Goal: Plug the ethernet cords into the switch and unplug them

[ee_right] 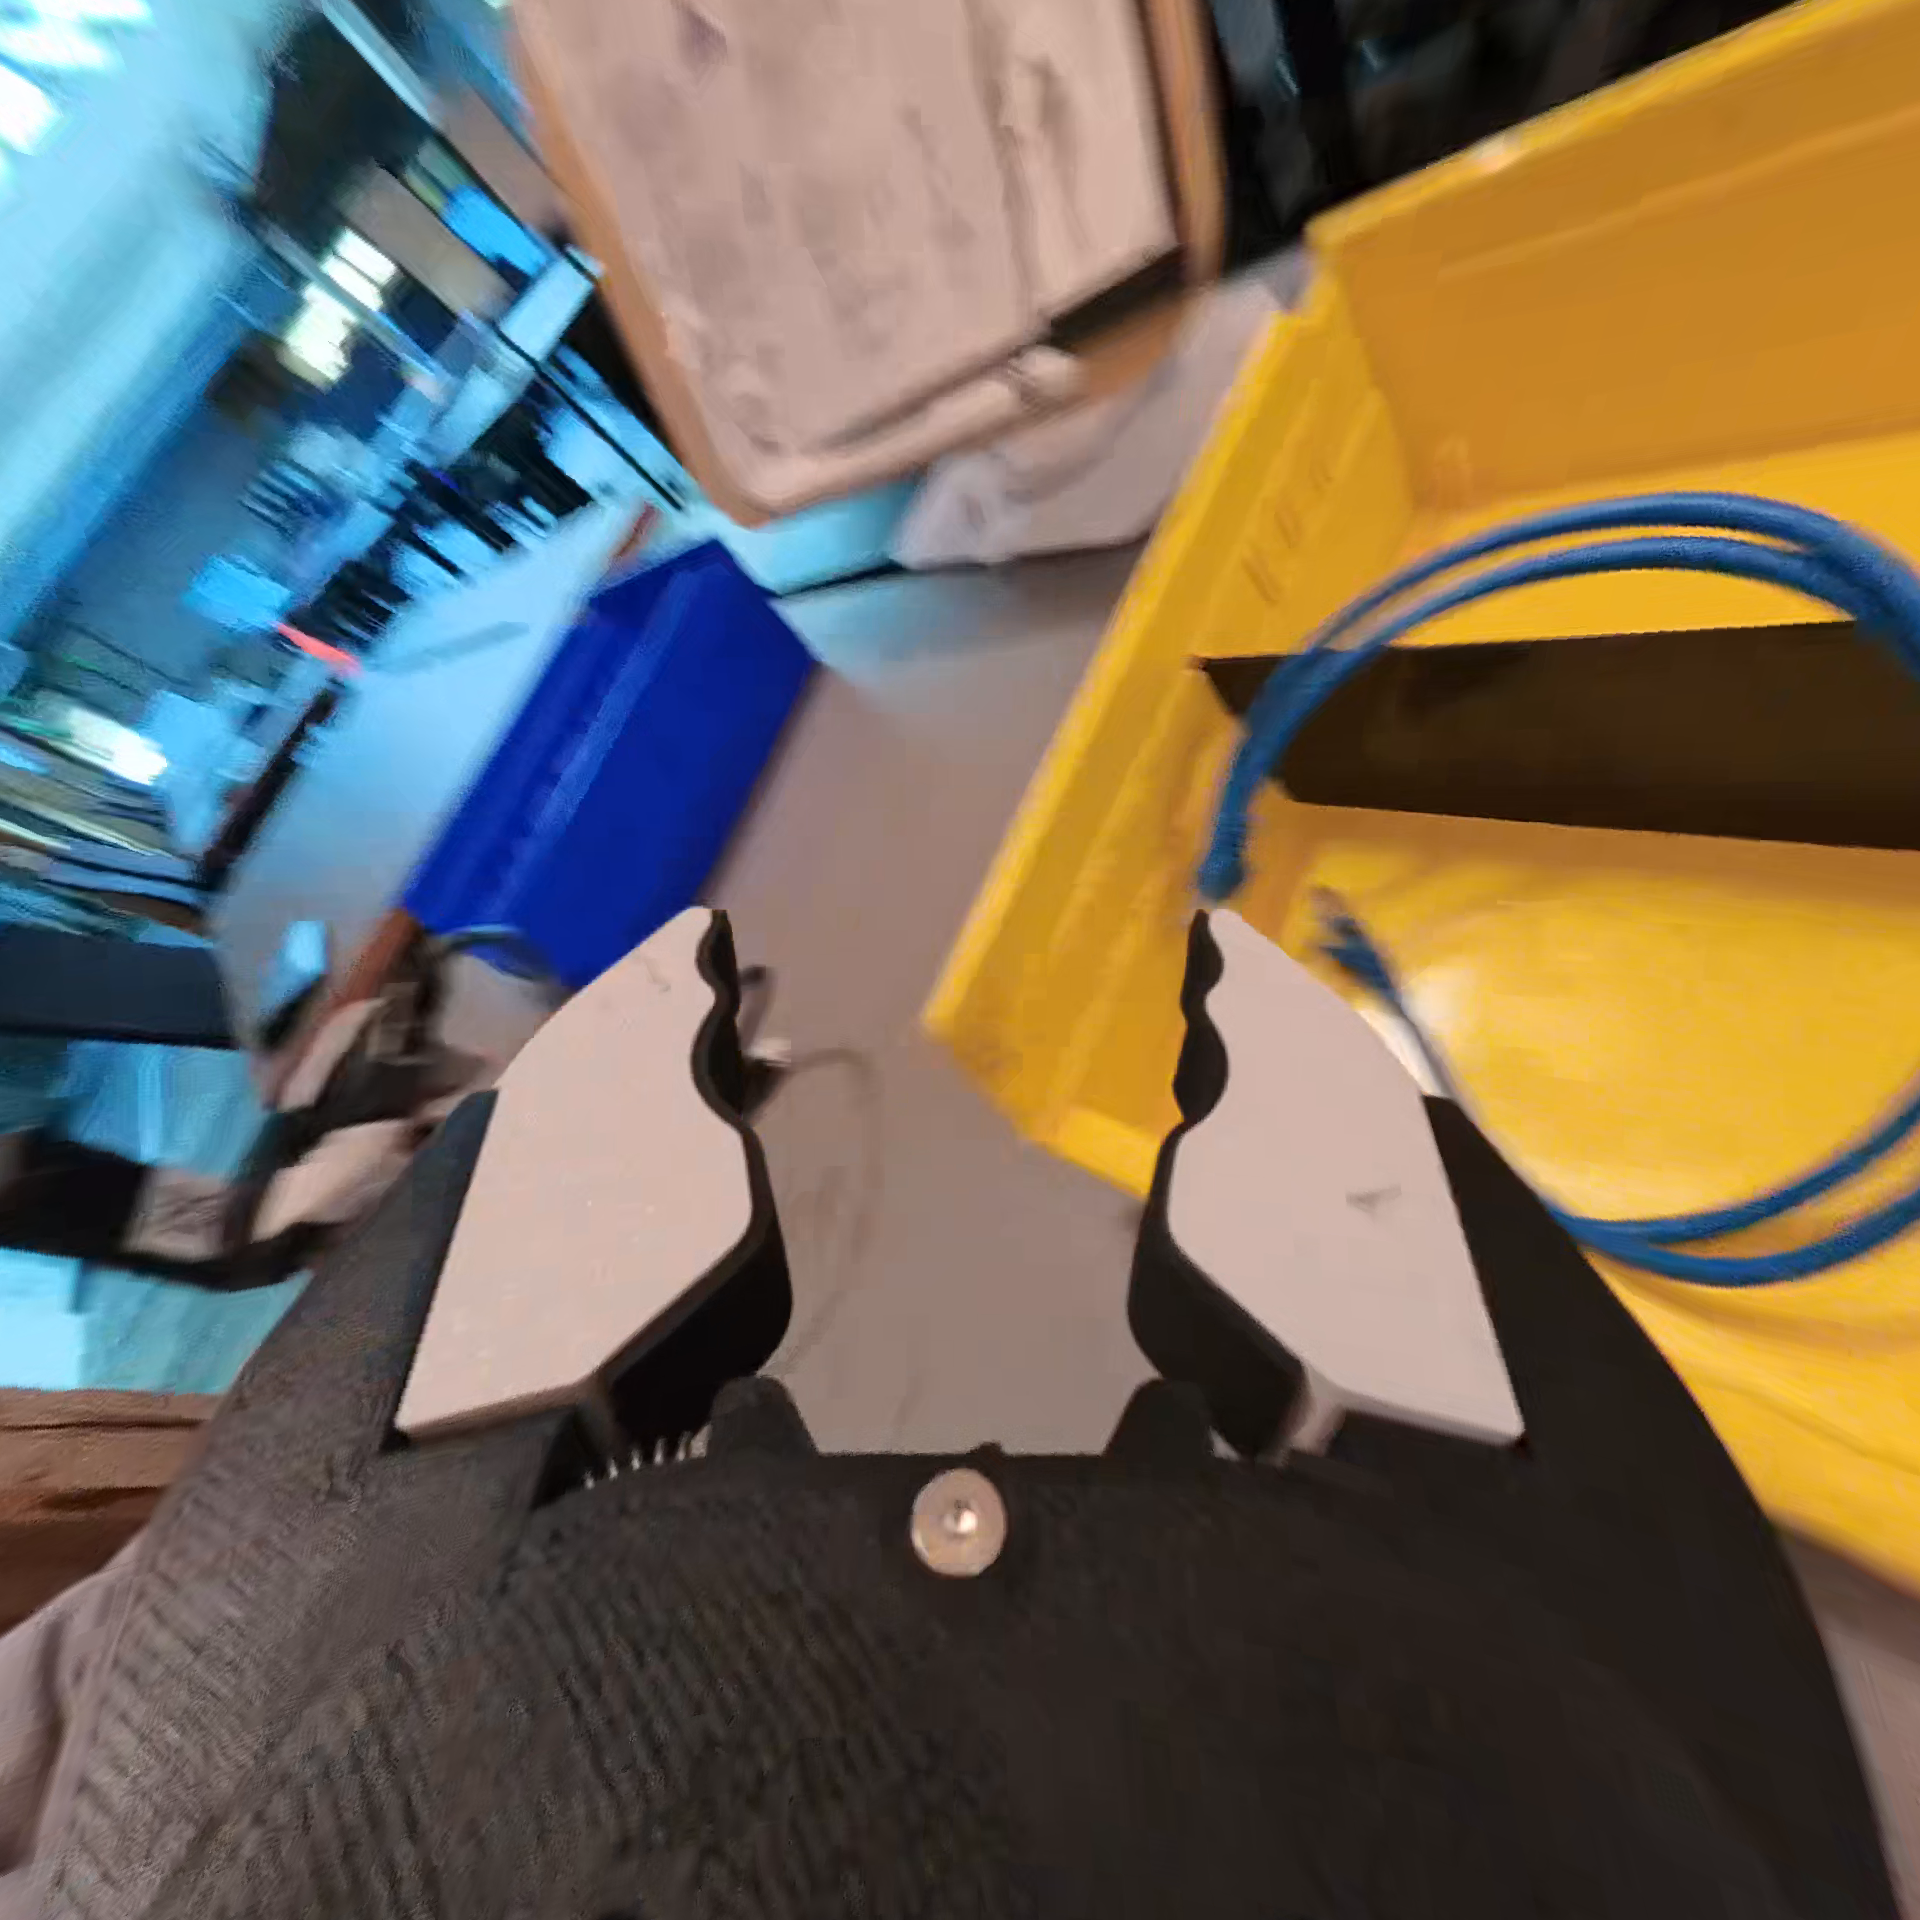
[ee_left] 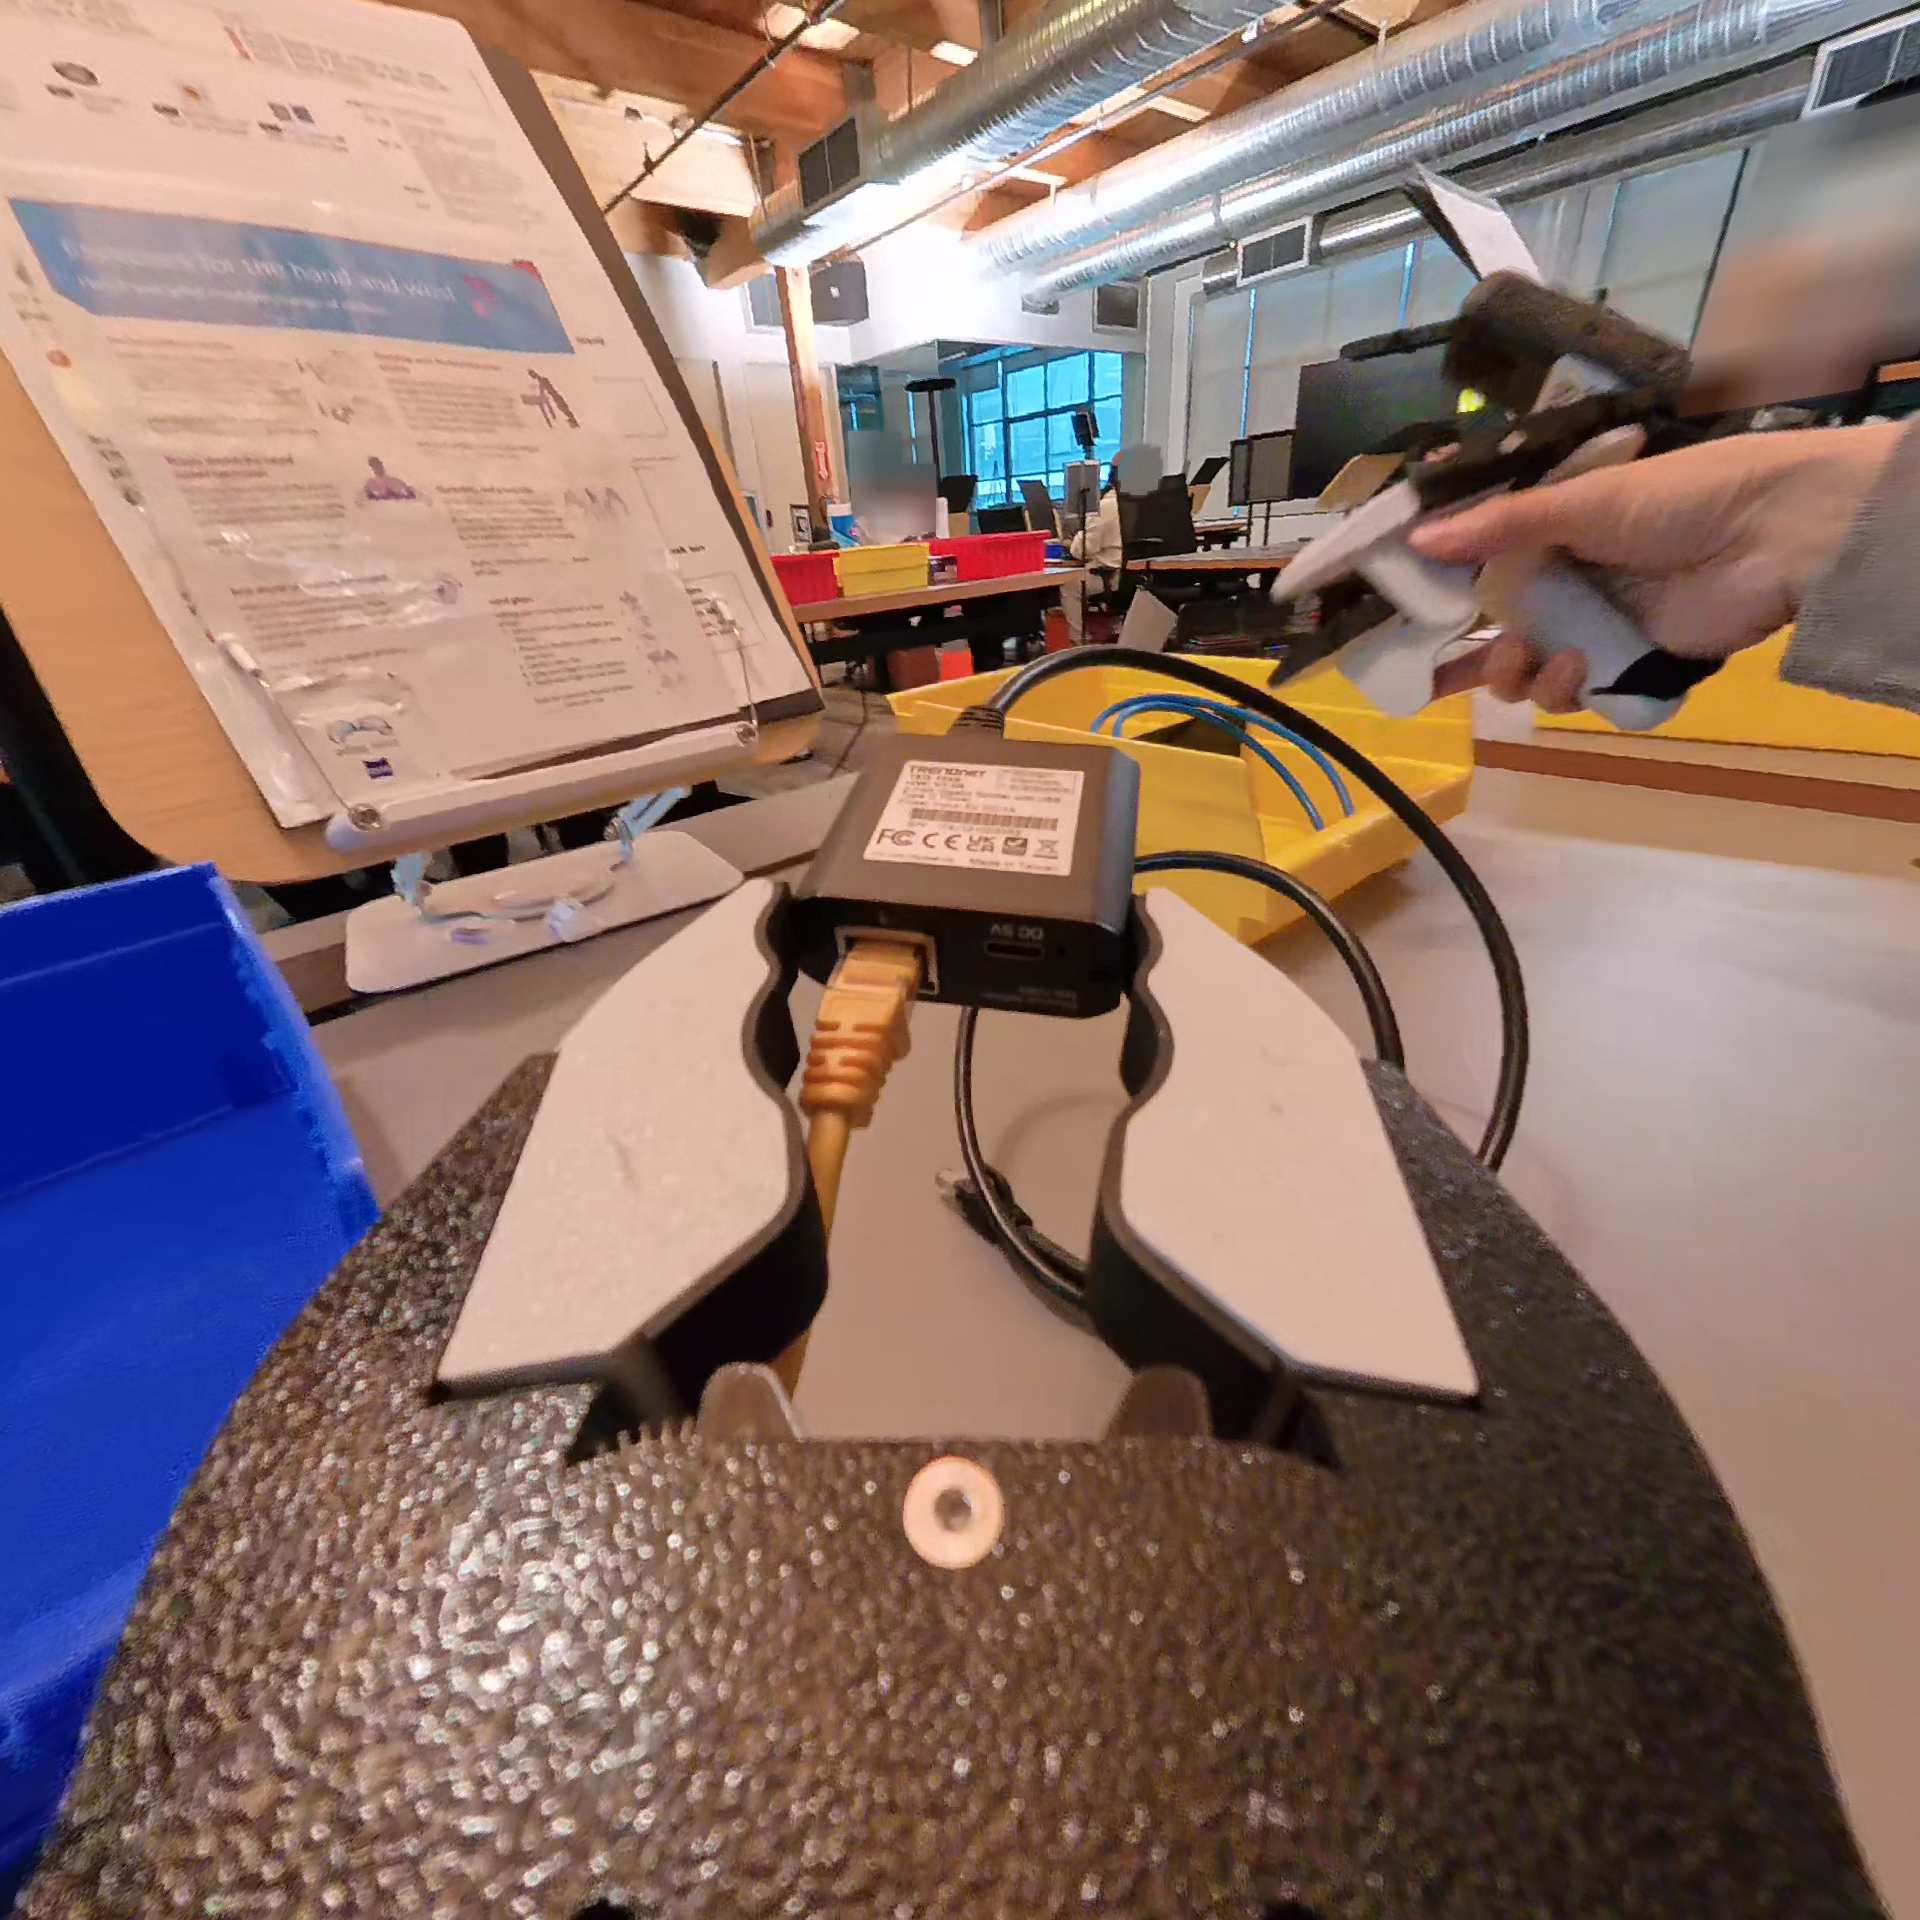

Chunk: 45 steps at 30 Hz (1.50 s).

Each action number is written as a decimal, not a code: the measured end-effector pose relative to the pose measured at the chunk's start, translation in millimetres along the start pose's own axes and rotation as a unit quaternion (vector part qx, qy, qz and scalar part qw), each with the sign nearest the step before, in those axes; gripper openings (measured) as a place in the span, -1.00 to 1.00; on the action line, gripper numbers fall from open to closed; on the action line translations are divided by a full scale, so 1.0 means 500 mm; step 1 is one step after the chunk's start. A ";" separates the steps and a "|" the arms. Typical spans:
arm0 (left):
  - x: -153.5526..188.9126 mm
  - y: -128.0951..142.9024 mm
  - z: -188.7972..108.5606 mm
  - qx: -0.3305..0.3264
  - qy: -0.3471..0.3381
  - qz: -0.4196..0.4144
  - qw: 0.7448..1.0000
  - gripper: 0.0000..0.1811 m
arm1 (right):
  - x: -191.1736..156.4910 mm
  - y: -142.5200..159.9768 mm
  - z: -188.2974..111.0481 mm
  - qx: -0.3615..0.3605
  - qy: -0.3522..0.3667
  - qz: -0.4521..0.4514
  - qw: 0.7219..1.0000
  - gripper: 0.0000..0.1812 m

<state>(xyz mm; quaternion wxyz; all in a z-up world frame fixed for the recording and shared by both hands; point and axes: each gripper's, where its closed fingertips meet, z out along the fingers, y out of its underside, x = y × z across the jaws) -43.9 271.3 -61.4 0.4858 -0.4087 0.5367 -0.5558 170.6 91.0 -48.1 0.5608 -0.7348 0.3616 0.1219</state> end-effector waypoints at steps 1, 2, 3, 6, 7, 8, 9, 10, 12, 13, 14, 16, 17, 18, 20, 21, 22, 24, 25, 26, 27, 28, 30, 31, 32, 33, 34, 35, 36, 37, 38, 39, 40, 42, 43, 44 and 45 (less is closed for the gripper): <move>0.003 0.003 0.002 -0.003 0.004 -0.003 1.000 -0.34 | -0.056 0.010 -0.017 0.025 -0.032 -0.013 0.999 -0.12; 0.006 0.007 0.004 -0.007 0.008 -0.002 1.000 -0.34 | -0.114 0.029 -0.030 0.042 -0.062 -0.033 0.997 -0.15; 0.011 0.012 0.007 -0.012 0.014 0.001 1.000 -0.34 | -0.175 0.053 -0.038 0.059 -0.093 -0.048 0.993 -0.18; 0.033 0.021 0.015 -0.021 0.029 0.014 0.999 -0.34 | -0.340 0.130 -0.046 0.124 -0.205 -0.035 0.970 -0.42; 0.043 0.023 0.018 -0.022 0.035 0.019 0.999 -0.34 | -0.371 0.150 -0.039 0.147 -0.230 -0.007 0.962 -0.49; 0.054 0.024 0.020 -0.022 0.044 0.024 0.998 -0.34 | -0.385 0.174 -0.022 0.153 -0.240 0.032 0.958 -0.55; 0.065 0.024 0.022 -0.019 0.053 0.030 0.998 -0.34 | -0.387 0.197 0.003 0.147 -0.241 0.066 0.957 -0.56; 0.074 0.023 0.023 -0.013 0.059 0.036 0.997 -0.34 | -0.378 0.218 0.032 0.134 -0.236 0.098 0.958 -0.52; 0.093 0.019 0.022 -0.002 0.078 0.044 0.996 -0.34 | -0.355 0.244 0.078 0.103 -0.231 0.184 0.950 -0.43; 0.102 0.014 0.022 0.005 0.089 0.046 0.995 -0.34 | -0.355 0.244 0.086 0.107 -0.250 0.214 0.938 -0.46; 0.108 0.010 0.021 0.011 0.095 0.049 0.994 -0.34 | -0.353 0.241 0.091 0.115 -0.260 0.236 0.929 -0.48; 0.118 0.004 0.021 0.017 0.105 0.052 0.993 -0.34 | -0.340 0.245 0.102 0.122 -0.240 0.234 0.934 -0.52; 0.121 0.002 0.022 0.019 0.106 0.053 0.993 -0.34 | -0.332 0.249 0.107 0.120 -0.221 0.228 0.941 -0.48; 0.124 0.002 0.023 0.019 0.108 0.055 0.992 -0.34 | -0.328 0.248 0.108 0.125 -0.211 0.223 0.943 -0.47; 0.130 0.003 0.024 0.018 0.111 0.062 0.992 -0.34 | -0.331 0.244 0.107 0.134 -0.219 0.223 0.940 -0.57; 0.134 0.004 0.024 0.017 0.112 0.066 0.991 -0.34 | -0.331 0.240 0.105 0.142 -0.224 0.229 0.937 -0.61; 0.137 0.005 0.025 0.015 0.114 0.068 0.991 -0.34 | -0.332 0.236 0.103 0.150 -0.229 0.232 0.933 -0.68; 0.141 0.005 0.027 0.015 0.110 0.073 0.991 -0.34 | -0.335 0.233 0.099 0.159 -0.237 0.231 0.930 -0.82; 0.141 0.006 0.028 0.014 0.108 0.076 0.991 -0.34 | -0.334 0.232 0.098 0.164 -0.236 0.236 0.928 -0.83; 0.142 0.006 0.028 0.013 0.107 0.079 0.991 -0.34 | -0.334 0.233 0.098 0.166 -0.236 0.237 0.928 -0.84; 0.143 0.005 0.028 0.014 0.106 0.081 0.991 -0.34 | -0.335 0.235 0.098 0.165 -0.238 0.236 0.928 -0.84; 0.143 0.005 0.028 0.015 0.106 0.081 0.991 -0.34 | -0.337 0.237 0.099 0.163 -0.241 0.238 0.927 -0.84; 0.144 0.005 0.028 0.016 0.107 0.080 0.991 -0.34 | -0.340 0.240 0.100 0.159 -0.248 0.242 0.924 -0.84; 0.144 0.005 0.028 0.017 0.107 0.080 0.991 -0.34 | -0.339 0.240 0.100 0.159 -0.249 0.245 0.923 -0.84; 0.144 0.007 0.028 0.015 0.107 0.080 0.991 -0.34 | -0.338 0.240 0.101 0.161 -0.246 0.247 0.923 -0.84; 0.144 0.007 0.028 0.014 0.107 0.080 0.991 -0.34 | -0.337 0.240 0.101 0.165 -0.245 0.246 0.923 -0.84; 0.144 0.007 0.029 0.014 0.106 0.080 0.991 -0.34 | -0.337 0.240 0.101 0.167 -0.245 0.247 0.923 -0.84; 0.144 0.008 0.029 0.013 0.106 0.080 0.991 -0.34 | -0.336 0.240 0.102 0.168 -0.248 0.252 0.920 -0.84; 0.144 0.008 0.029 0.013 0.107 0.080 0.991 -0.34 | -0.336 0.242 0.102 0.167 -0.253 0.257 0.918 -0.84; 0.144 0.010 0.028 0.011 0.109 0.080 0.991 -0.34 | -0.335 0.243 0.103 0.166 -0.255 0.259 0.917 -0.84; 0.144 0.011 0.028 0.010 0.110 0.081 0.991 -0.34 | -0.333 0.244 0.104 0.166 -0.256 0.259 0.916 -0.84; 0.145 0.012 0.028 0.010 0.110 0.080 0.991 -0.34 | -0.333 0.244 0.104 0.170 -0.256 0.259 0.916 -0.84; 0.145 0.012 0.028 0.011 0.110 0.079 0.991 -0.34 | -0.332 0.243 0.104 0.176 -0.253 0.258 0.916 -0.84; 0.147 0.012 0.029 0.011 0.108 0.077 0.991 -0.34 | -0.332 0.241 0.103 0.189 -0.250 0.254 0.915 -0.84; 0.147 0.012 0.030 0.011 0.108 0.075 0.991 -0.34 | -0.332 0.241 0.103 0.195 -0.250 0.253 0.914 -0.84; 0.148 0.011 0.030 0.011 0.108 0.075 0.991 -0.34 | -0.332 0.240 0.103 0.199 -0.251 0.251 0.914 -0.84; 0.147 0.011 0.030 0.011 0.106 0.077 0.991 -0.34 | -0.333 0.240 0.103 0.205 -0.251 0.243 0.914 -0.84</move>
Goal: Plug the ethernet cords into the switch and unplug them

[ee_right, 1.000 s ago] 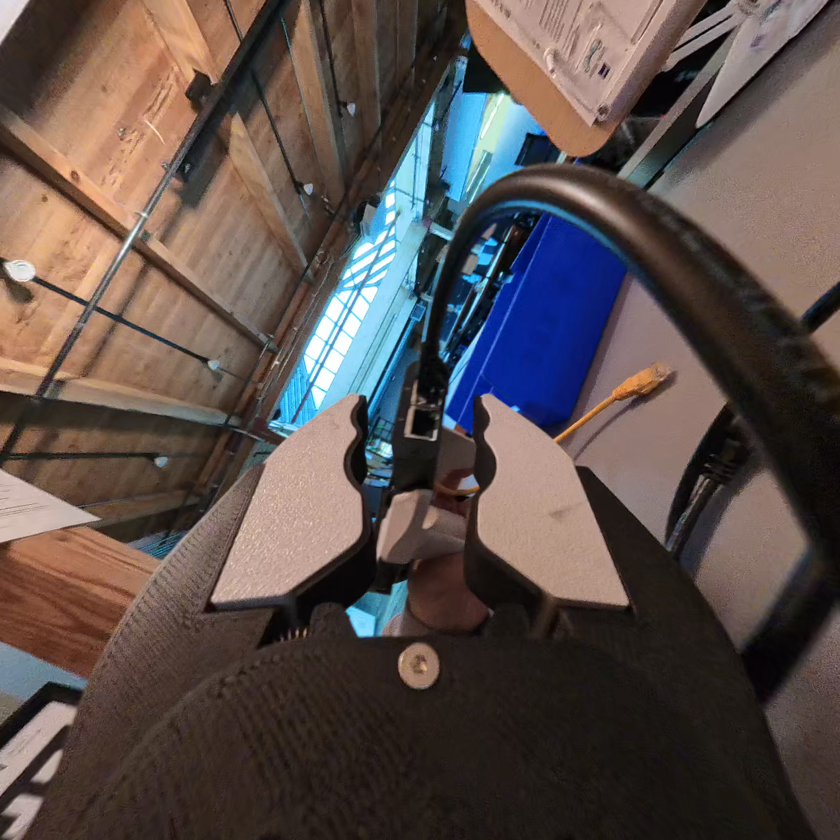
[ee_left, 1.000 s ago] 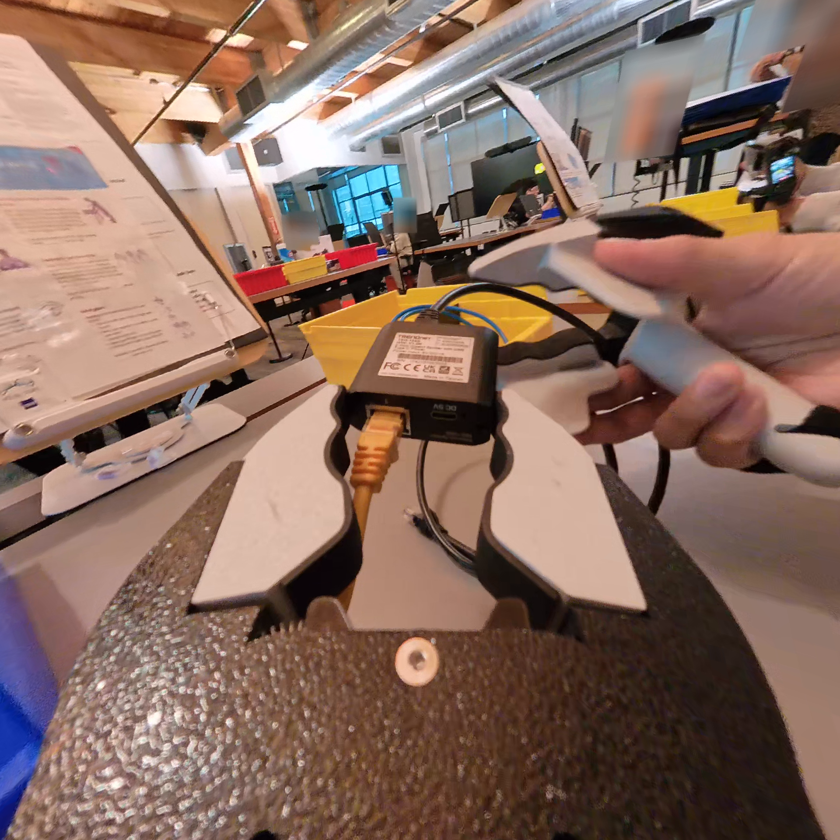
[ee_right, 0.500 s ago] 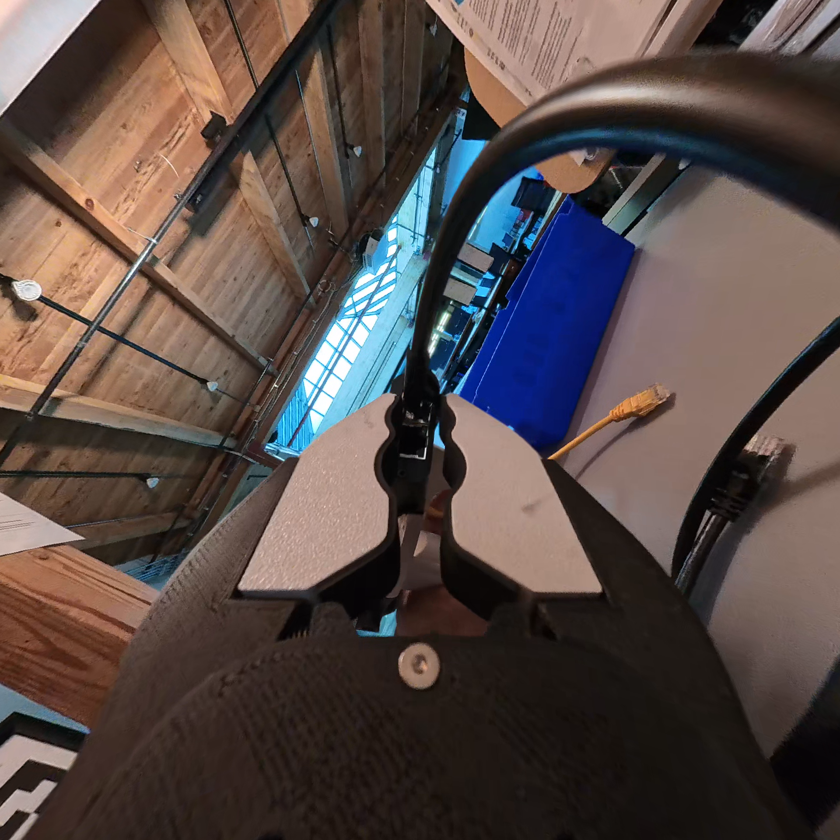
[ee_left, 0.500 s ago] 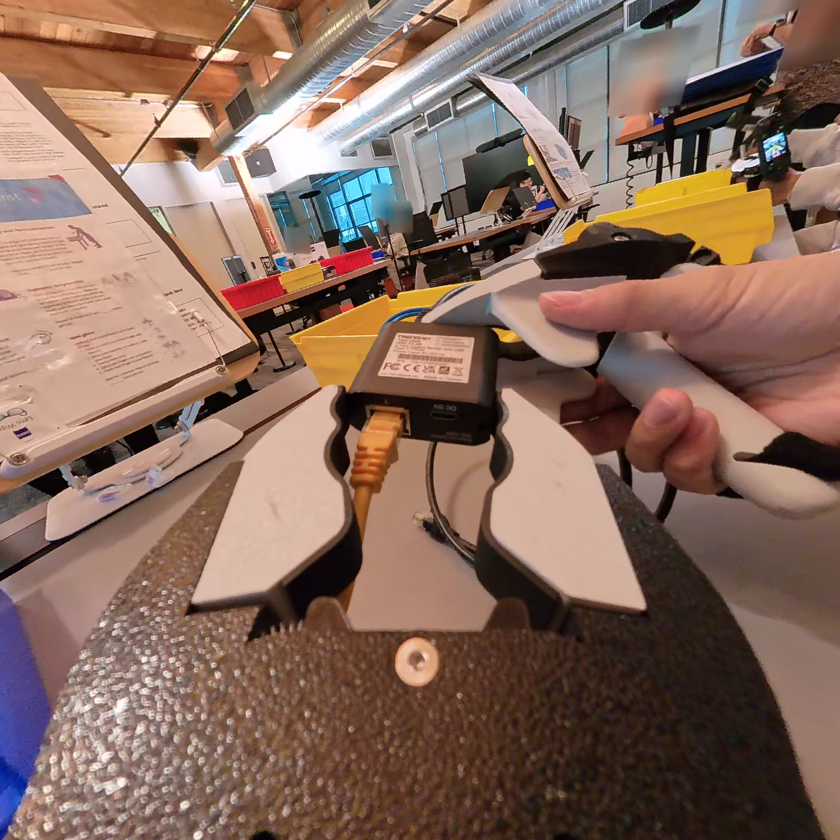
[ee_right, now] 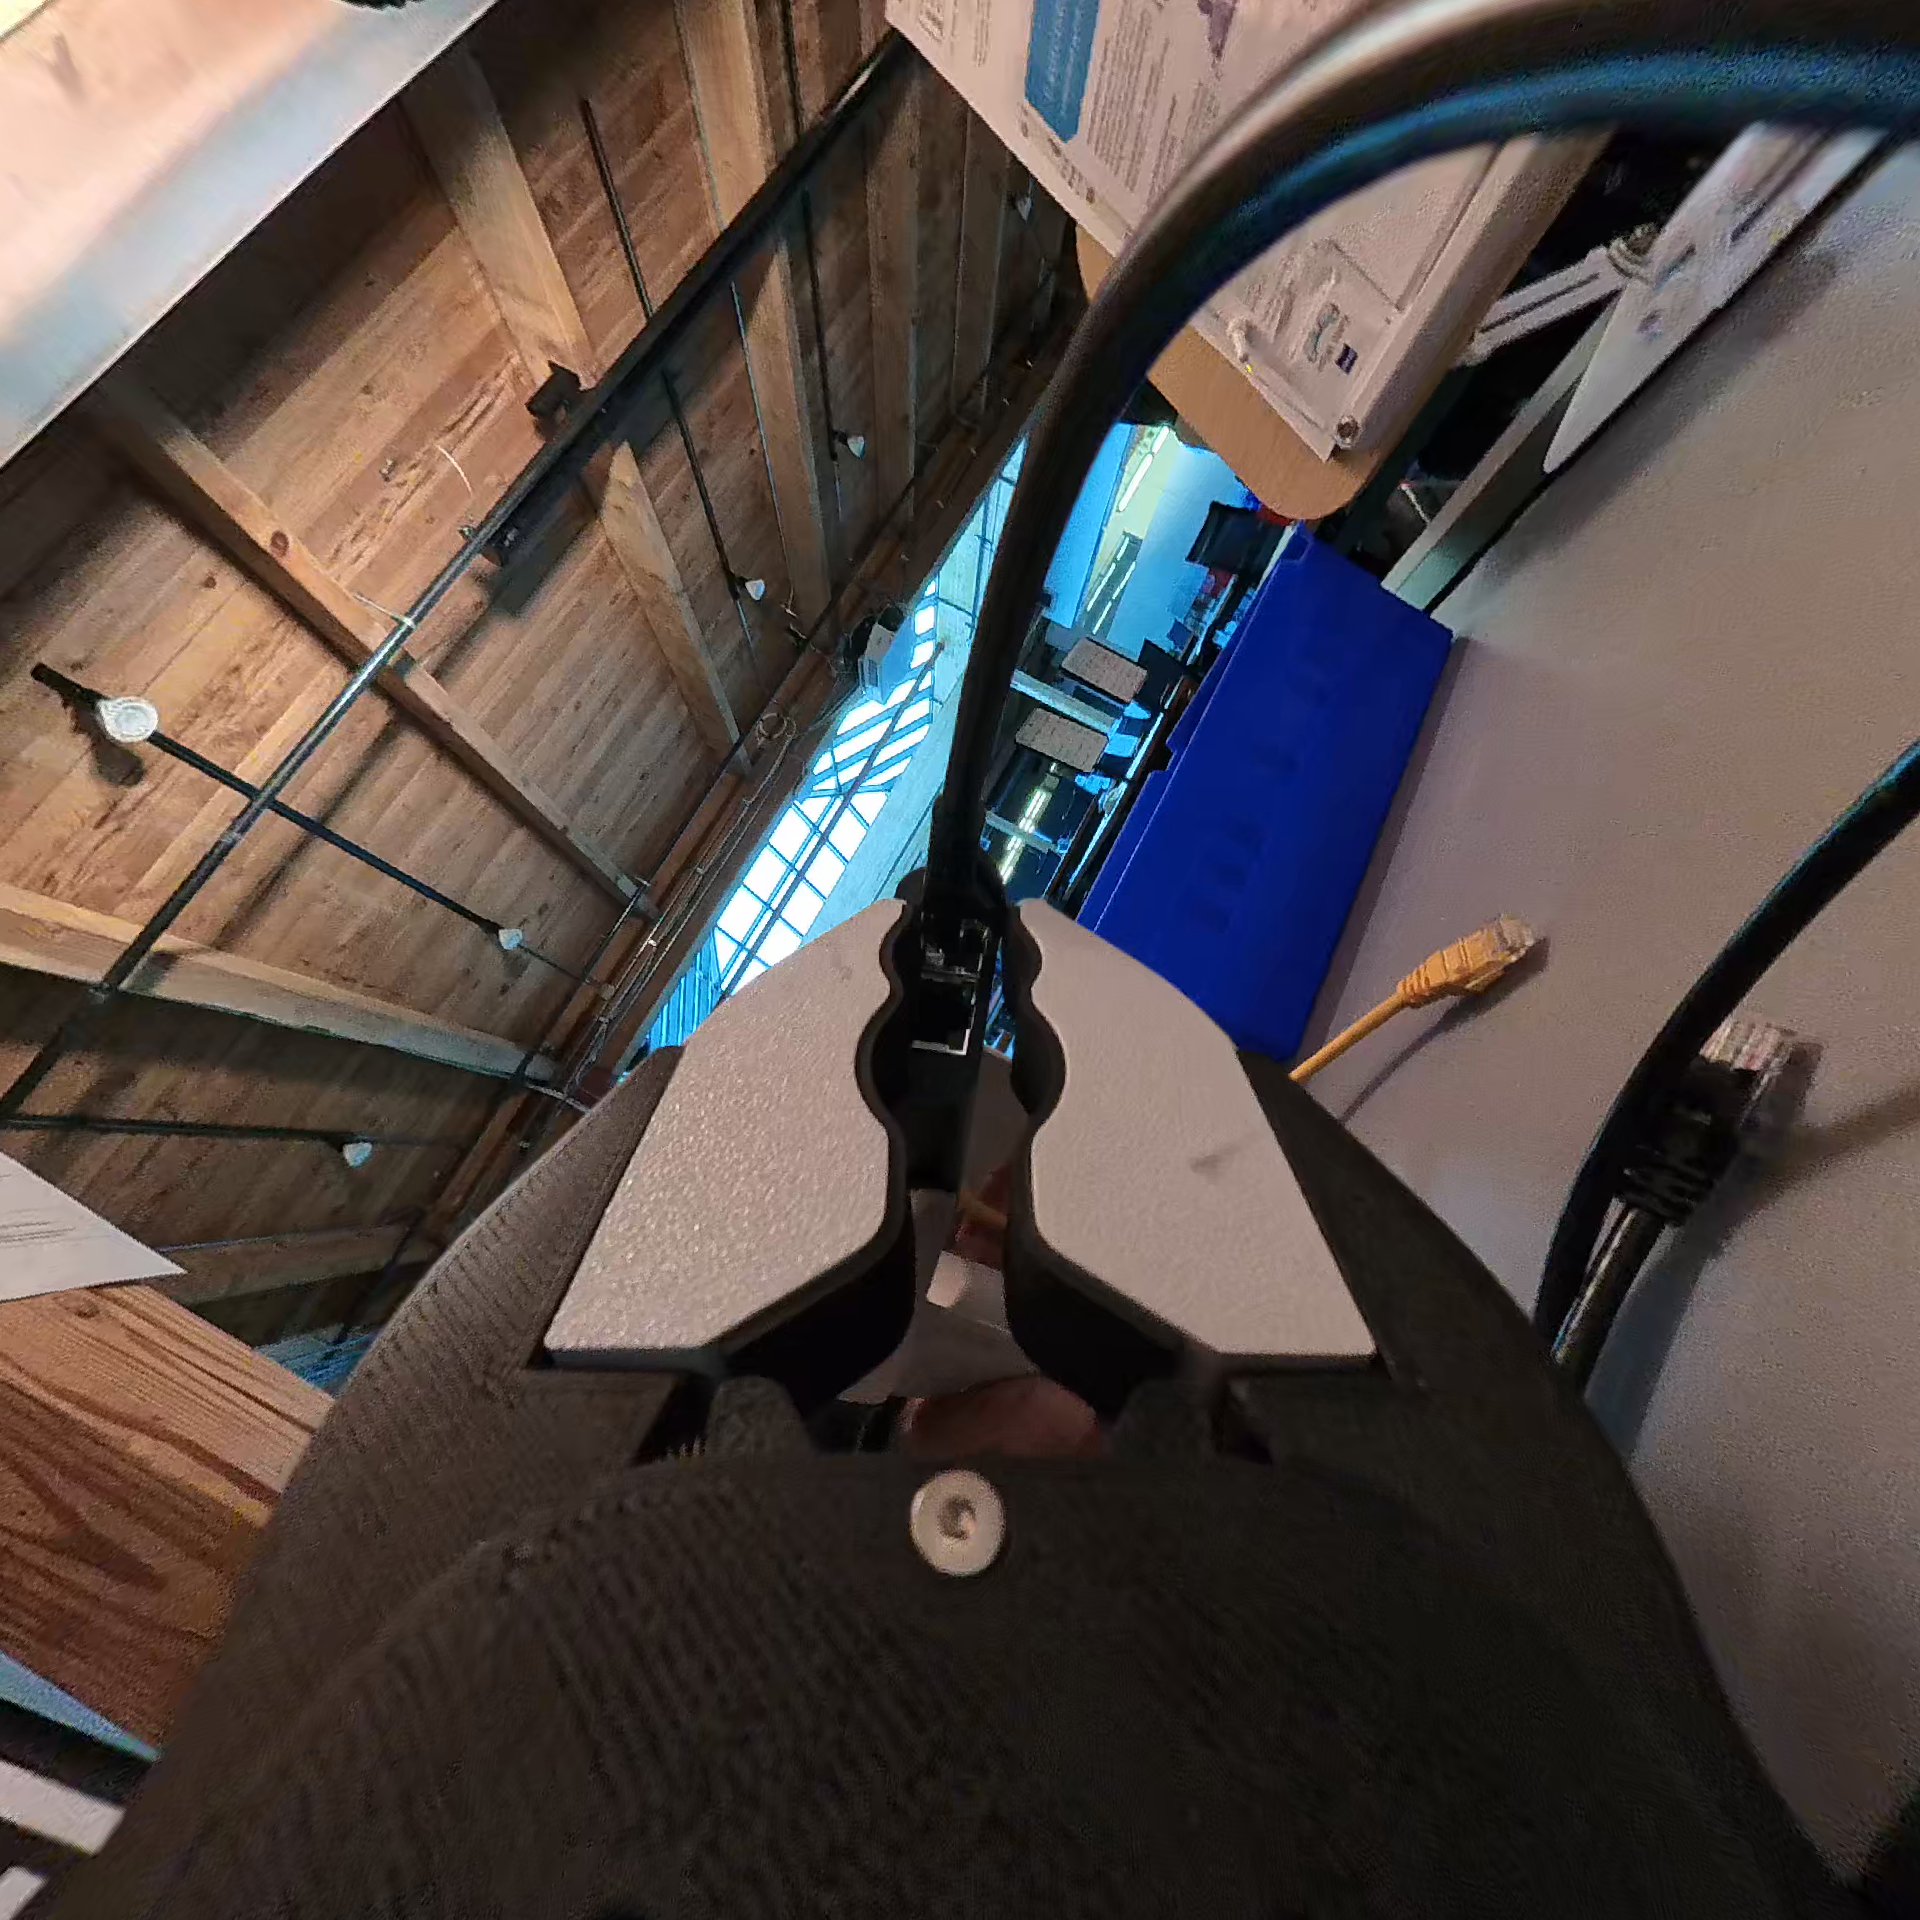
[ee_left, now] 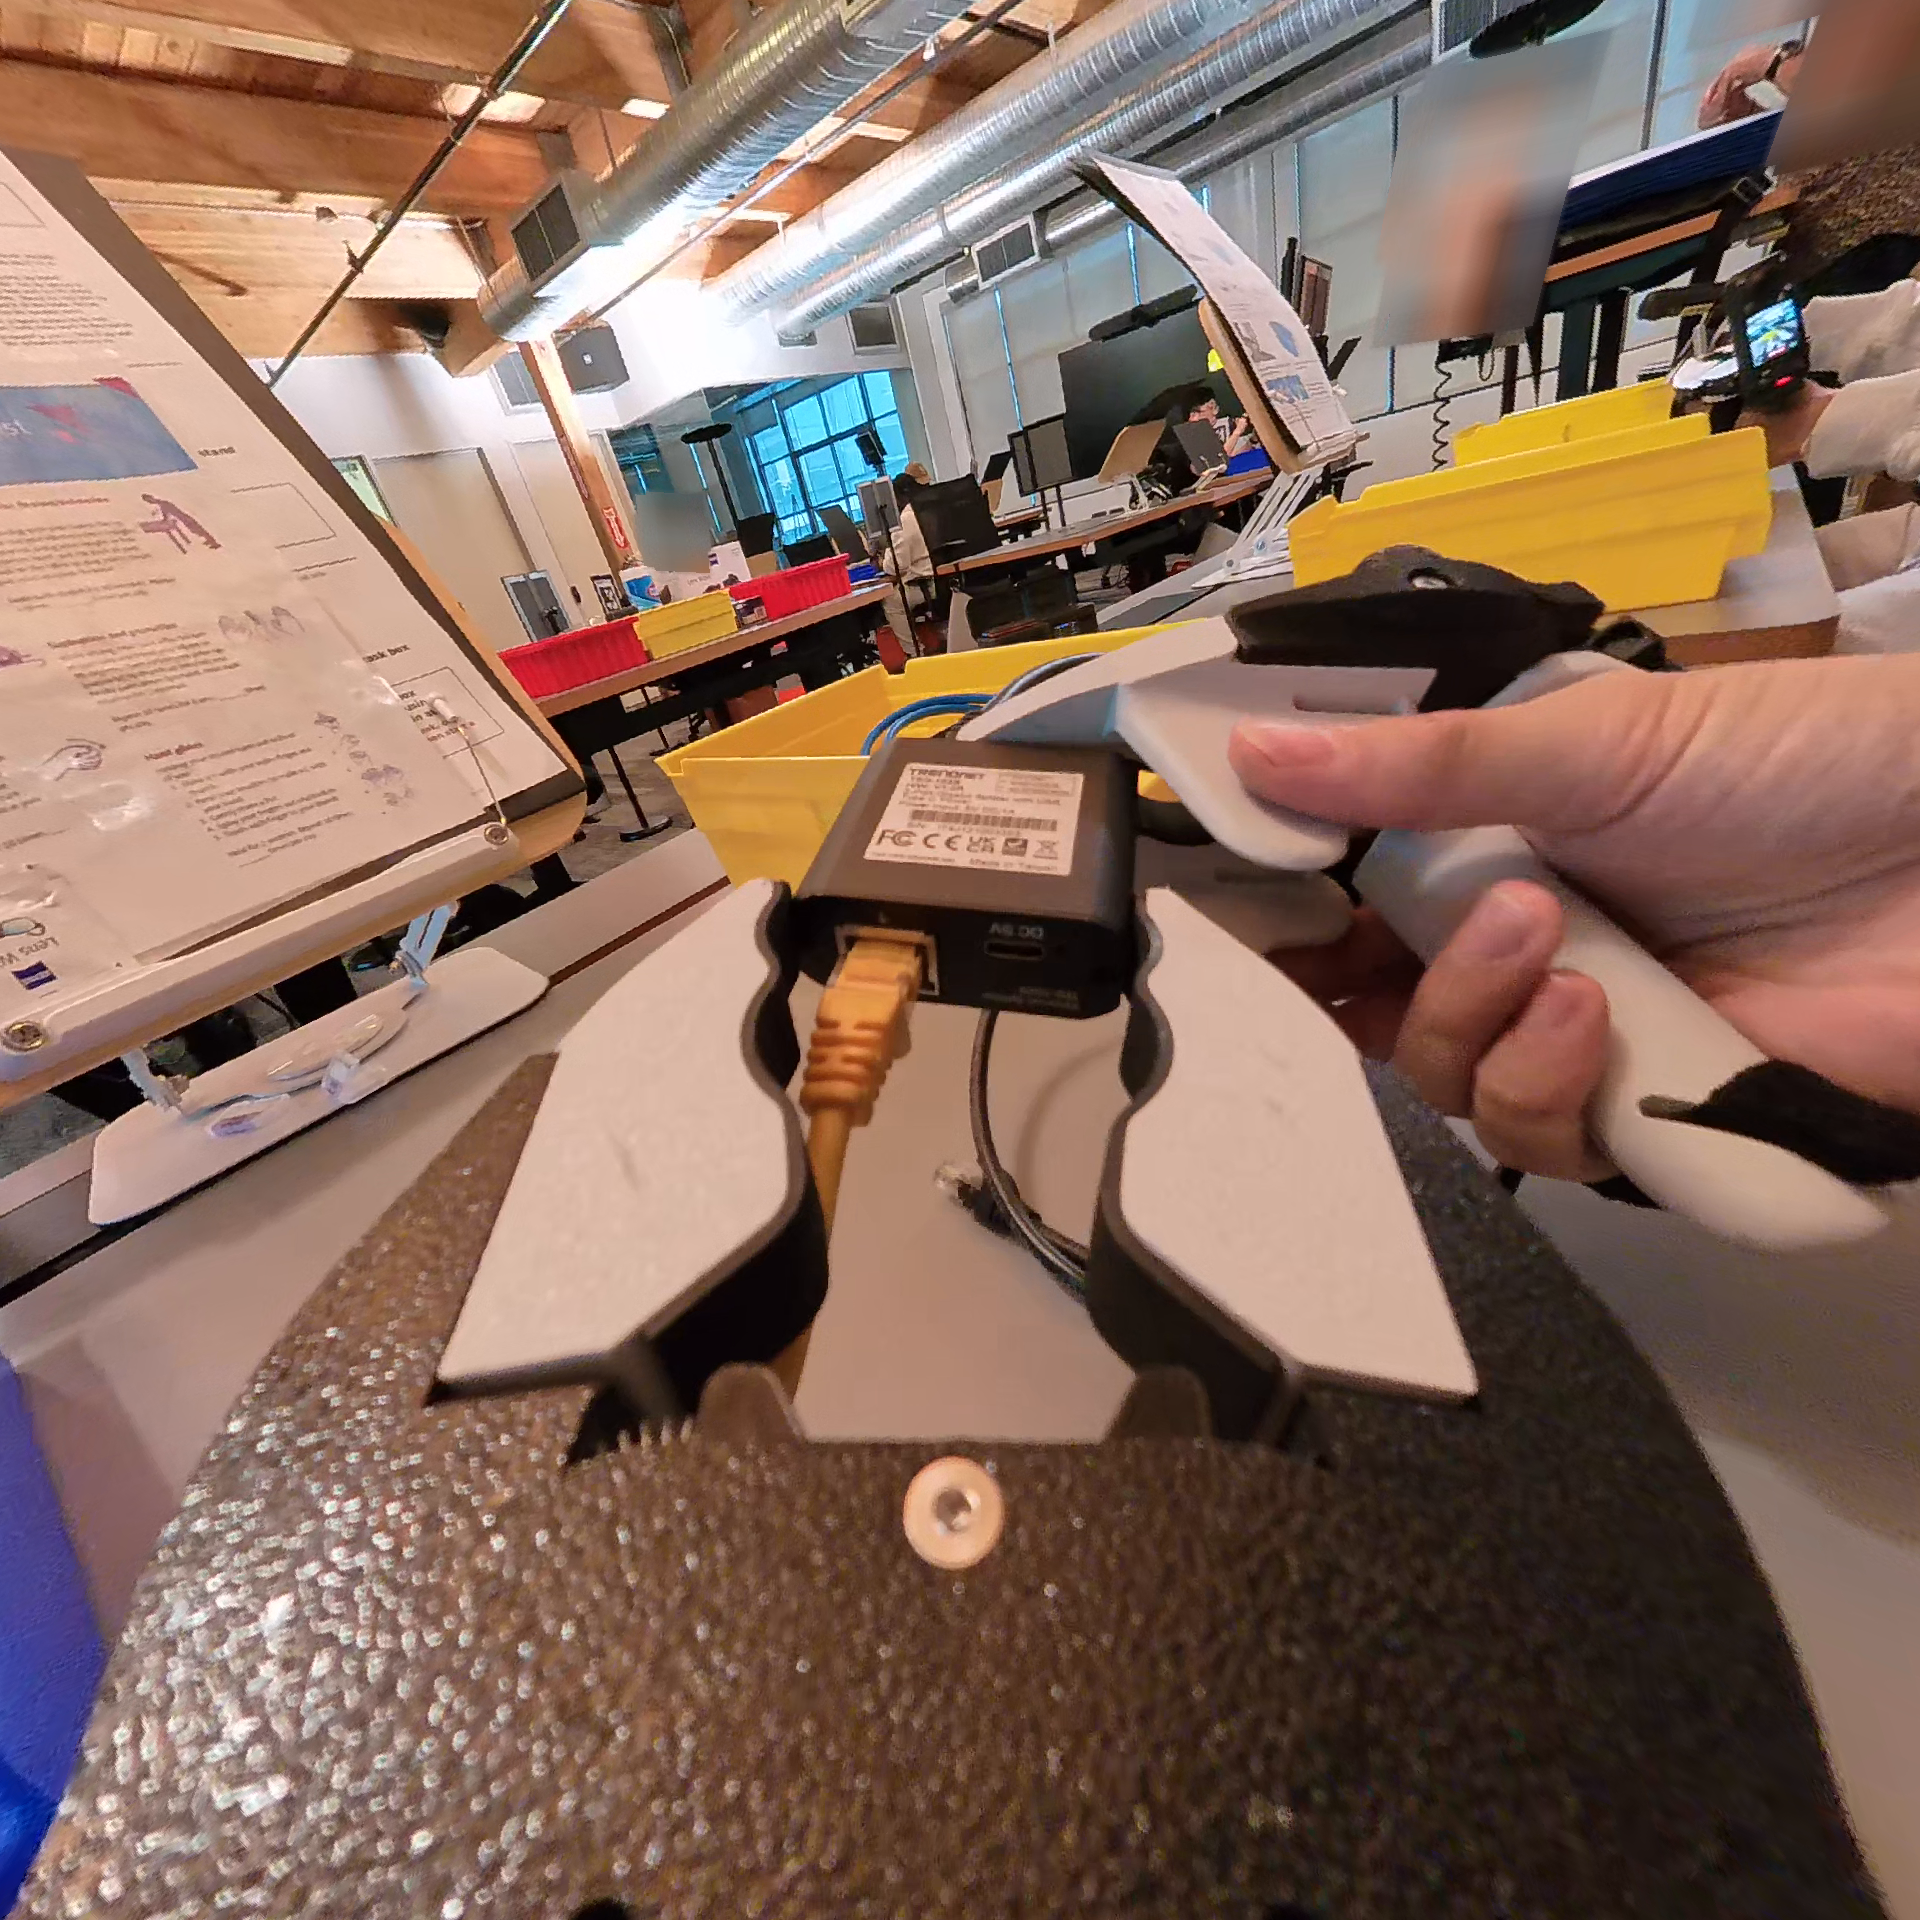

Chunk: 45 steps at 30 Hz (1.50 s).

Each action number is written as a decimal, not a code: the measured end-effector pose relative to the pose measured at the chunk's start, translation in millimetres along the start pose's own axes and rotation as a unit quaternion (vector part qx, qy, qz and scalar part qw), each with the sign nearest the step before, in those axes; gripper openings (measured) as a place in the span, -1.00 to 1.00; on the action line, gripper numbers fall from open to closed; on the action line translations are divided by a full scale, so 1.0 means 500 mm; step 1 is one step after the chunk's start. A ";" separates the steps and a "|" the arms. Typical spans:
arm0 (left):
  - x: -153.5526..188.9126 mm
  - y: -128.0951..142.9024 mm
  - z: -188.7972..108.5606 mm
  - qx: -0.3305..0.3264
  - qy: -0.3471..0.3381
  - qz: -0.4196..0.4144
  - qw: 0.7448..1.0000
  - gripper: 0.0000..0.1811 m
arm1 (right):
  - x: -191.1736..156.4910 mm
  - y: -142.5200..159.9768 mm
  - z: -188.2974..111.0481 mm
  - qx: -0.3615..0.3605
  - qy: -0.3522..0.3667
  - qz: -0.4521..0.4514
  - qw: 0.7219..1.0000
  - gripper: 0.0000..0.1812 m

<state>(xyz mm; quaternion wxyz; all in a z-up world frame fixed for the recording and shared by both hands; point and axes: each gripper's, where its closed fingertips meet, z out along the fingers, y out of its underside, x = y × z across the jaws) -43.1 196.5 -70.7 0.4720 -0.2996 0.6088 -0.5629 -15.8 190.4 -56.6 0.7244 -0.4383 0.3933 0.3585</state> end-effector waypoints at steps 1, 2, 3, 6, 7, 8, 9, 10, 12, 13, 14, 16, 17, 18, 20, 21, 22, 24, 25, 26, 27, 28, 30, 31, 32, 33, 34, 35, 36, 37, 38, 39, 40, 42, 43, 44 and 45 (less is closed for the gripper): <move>0.000 0.000 0.000 0.000 -0.001 0.003 1.000 -0.34 | 0.000 0.000 0.000 0.002 -0.004 -0.011 1.000 -0.84; 0.000 0.002 0.001 -0.003 -0.001 0.004 1.000 -0.34 | 0.002 0.000 -0.001 0.003 -0.002 -0.016 1.000 -0.84; 0.000 0.005 0.002 -0.007 -0.002 0.007 1.000 -0.34 | 0.002 0.001 -0.001 0.001 -0.005 -0.019 1.000 -0.84; 0.000 0.011 0.004 -0.009 -0.010 0.012 1.000 -0.34 | 0.002 0.001 -0.001 -0.006 -0.009 -0.052 0.999 -0.85; 0.000 0.012 0.004 -0.008 -0.012 0.013 1.000 -0.34 | 0.001 0.001 -0.001 -0.008 -0.012 -0.056 0.998 -0.84; 0.000 0.013 0.005 -0.008 -0.015 0.018 1.000 -0.34 | -0.001 0.001 -0.002 -0.009 -0.016 -0.057 0.998 -0.84; 0.001 0.013 0.006 -0.009 -0.018 0.025 0.999 -0.34 | -0.003 0.000 -0.003 -0.009 -0.021 -0.060 0.998 -0.84; 0.002 0.012 0.008 -0.012 -0.024 0.032 0.999 -0.34 | -0.004 -0.002 -0.003 -0.010 -0.024 -0.065 0.998 -0.84; 0.003 0.009 0.011 -0.016 -0.039 0.041 0.998 -0.34 | -0.009 -0.006 -0.003 -0.012 -0.031 -0.067 0.997 -0.85; 0.003 0.006 0.012 -0.014 -0.045 0.043 0.998 -0.34 | -0.011 -0.007 -0.003 -0.013 -0.034 -0.069 0.997 -0.85; 0.003 0.005 0.013 -0.015 -0.048 0.045 0.998 -0.34 | -0.011 -0.008 -0.003 -0.013 -0.033 -0.072 0.997 -0.85; 0.004 0.004 0.014 -0.011 -0.046 0.034 0.998 -0.34 | -0.011 -0.009 -0.004 -0.017 -0.032 -0.081 0.996 -0.84; 0.005 0.006 0.015 -0.009 -0.043 0.024 0.999 -0.34 | -0.008 -0.009 -0.004 -0.018 -0.028 -0.087 0.996 -0.85; 0.004 0.009 0.016 -0.011 -0.044 0.019 0.999 -0.34 | -0.005 -0.009 -0.004 -0.020 -0.026 -0.087 0.996 -0.85; 0.003 0.014 0.017 -0.020 -0.057 0.028 0.998 -0.34 | -0.002 -0.010 -0.003 -0.018 -0.027 -0.083 0.996 -0.85; 0.001 0.015 0.017 -0.030 -0.070 0.061 0.995 -0.34 | -0.003 -0.010 -0.003 -0.019 -0.032 -0.081 0.996 -0.85; -0.002 0.015 0.017 -0.039 -0.083 0.093 0.991 -0.34 | -0.007 -0.010 -0.003 -0.020 -0.040 -0.080 0.996 -0.84; -0.001 0.012 0.017 -0.039 -0.089 0.098 0.990 -0.34 | -0.010 -0.011 -0.004 -0.021 -0.037 -0.092 0.995 -0.85; 0.001 0.011 0.019 -0.032 -0.084 0.076 0.993 -0.34 | -0.009 -0.012 -0.005 -0.023 -0.034 -0.100 0.994 -0.85; 0.004 0.011 0.021 -0.022 -0.072 0.031 0.997 -0.34 | -0.008 -0.014 -0.005 -0.023 -0.028 -0.110 0.993 -0.85; 0.007 0.012 0.023 -0.016 -0.060 -0.013 0.998 -0.34 | -0.006 -0.016 -0.005 -0.027 -0.020 -0.121 0.992 -0.85; 0.007 0.017 0.025 -0.020 -0.061 -0.018 0.998 -0.34 | -0.005 -0.016 -0.005 -0.029 -0.016 -0.133 0.991 -0.85; 0.005 0.017 0.025 -0.029 -0.077 0.023 0.996 -0.34 | -0.008 -0.016 -0.005 -0.033 -0.019 -0.139 0.990 -0.85; 0.003 0.017 0.025 -0.040 -0.087 0.049 0.994 -0.34 | -0.013 -0.016 -0.005 -0.033 -0.026 -0.142 0.989 -0.85; 0.002 0.014 0.024 -0.041 -0.095 0.064 0.993 -0.34 | -0.016 -0.017 -0.004 -0.034 -0.031 -0.141 0.989 -0.85; 0.003 0.011 0.024 -0.035 -0.090 0.052 0.994 -0.34 | -0.017 -0.018 -0.005 -0.033 -0.029 -0.144 0.989 -0.85; 0.005 0.010 0.025 -0.024 -0.076 0.026 0.996 -0.34 | -0.017 -0.017 -0.004 -0.035 -0.029 -0.148 0.988 -0.86; 0.004 0.012 0.024 -0.017 -0.069 0.013 0.997 -0.34 | -0.015 -0.014 -0.003 -0.037 -0.025 -0.150 0.988 -0.85; 0.001 0.016 0.022 -0.019 -0.075 0.023 0.997 -0.34 | -0.013 -0.012 -0.001 -0.038 -0.025 -0.147 0.988 -0.85; 0.000 0.017 0.021 -0.021 -0.080 0.033 0.996 -0.34 | -0.013 -0.012 -0.001 -0.035 -0.031 -0.141 0.989 -0.85; 0.000 0.016 0.021 -0.023 -0.082 0.032 0.996 -0.34 | -0.011 -0.013 0.000 -0.032 -0.032 -0.136 0.990 -0.85; 0.001 0.015 0.022 -0.023 -0.081 0.018 0.996 -0.34 | -0.011 -0.015 -0.001 -0.029 -0.032 -0.133 0.990 -0.86; 0.003 0.014 0.024 -0.017 -0.076 -0.004 0.997 -0.34 | -0.012 -0.016 -0.001 -0.028 -0.032 -0.133 0.990 -0.85; 0.004 0.018 0.025 -0.014 -0.066 -0.022 0.997 -0.34 | -0.006 -0.015 -0.001 -0.028 -0.024 -0.135 0.990 -0.85; 0.004 0.022 0.024 -0.018 -0.065 -0.014 0.998 -0.34 | -0.001 -0.014 -0.002 -0.028 -0.026 -0.122 0.992 -0.85; 0.003 0.026 0.025 -0.029 -0.068 0.004 0.997 -0.34 | 0.005 -0.015 -0.003 -0.024 -0.024 -0.103 0.994 -0.85; 0.002 0.028 0.024 -0.038 -0.072 0.028 0.996 -0.34 | 0.002 -0.014 -0.004 -0.025 -0.033 -0.086 0.995 -0.86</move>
